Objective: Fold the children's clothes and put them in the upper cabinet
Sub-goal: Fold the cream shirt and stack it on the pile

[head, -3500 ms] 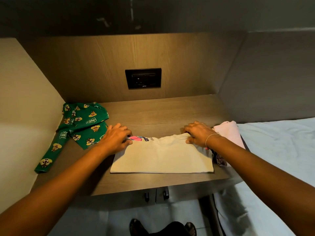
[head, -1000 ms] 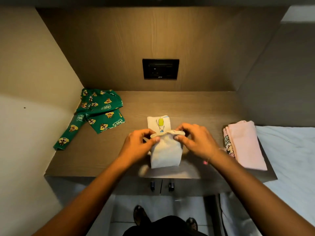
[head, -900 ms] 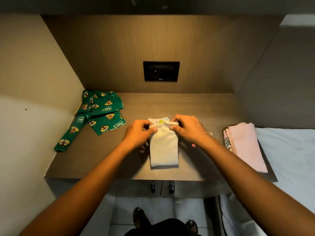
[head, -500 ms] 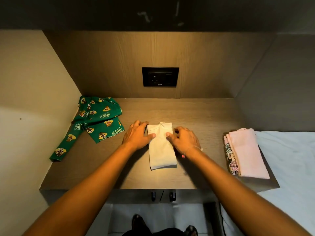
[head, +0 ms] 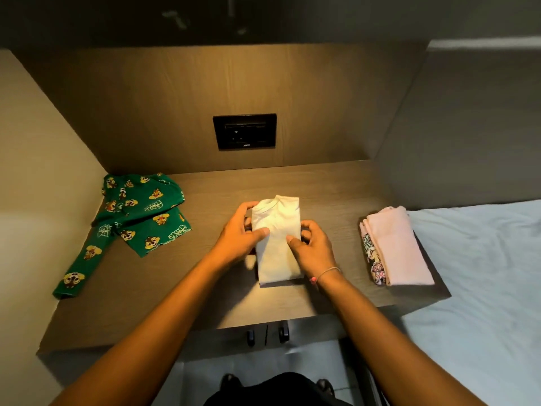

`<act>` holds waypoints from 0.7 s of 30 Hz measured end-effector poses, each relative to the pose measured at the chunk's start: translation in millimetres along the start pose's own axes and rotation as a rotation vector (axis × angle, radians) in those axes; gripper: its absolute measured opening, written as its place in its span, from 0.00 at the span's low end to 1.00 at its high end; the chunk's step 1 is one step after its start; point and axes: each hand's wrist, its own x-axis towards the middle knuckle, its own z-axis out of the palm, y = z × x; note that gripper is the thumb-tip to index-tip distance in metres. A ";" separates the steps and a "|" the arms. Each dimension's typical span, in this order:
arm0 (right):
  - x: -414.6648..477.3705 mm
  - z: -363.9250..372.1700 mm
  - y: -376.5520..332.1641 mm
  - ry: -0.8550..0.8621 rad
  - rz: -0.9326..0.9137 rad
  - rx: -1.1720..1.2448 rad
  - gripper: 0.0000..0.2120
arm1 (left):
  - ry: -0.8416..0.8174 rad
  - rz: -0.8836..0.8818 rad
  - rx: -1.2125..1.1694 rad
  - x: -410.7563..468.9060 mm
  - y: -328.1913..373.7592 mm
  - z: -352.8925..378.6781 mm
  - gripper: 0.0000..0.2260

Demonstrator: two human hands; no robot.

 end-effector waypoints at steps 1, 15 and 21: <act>-4.9 -10.7 -4.2 0.021 -0.030 0.041 0.15 | -0.051 0.037 -0.031 -2.9 5.7 8.8 0.30; 22.0 -229.7 -6.4 0.250 0.066 -0.303 0.30 | -0.277 0.033 -0.047 27.6 82.8 212.4 0.44; 18.5 -241.3 29.1 0.195 -0.113 -0.707 0.30 | -0.182 0.384 0.866 28.9 38.1 221.9 0.42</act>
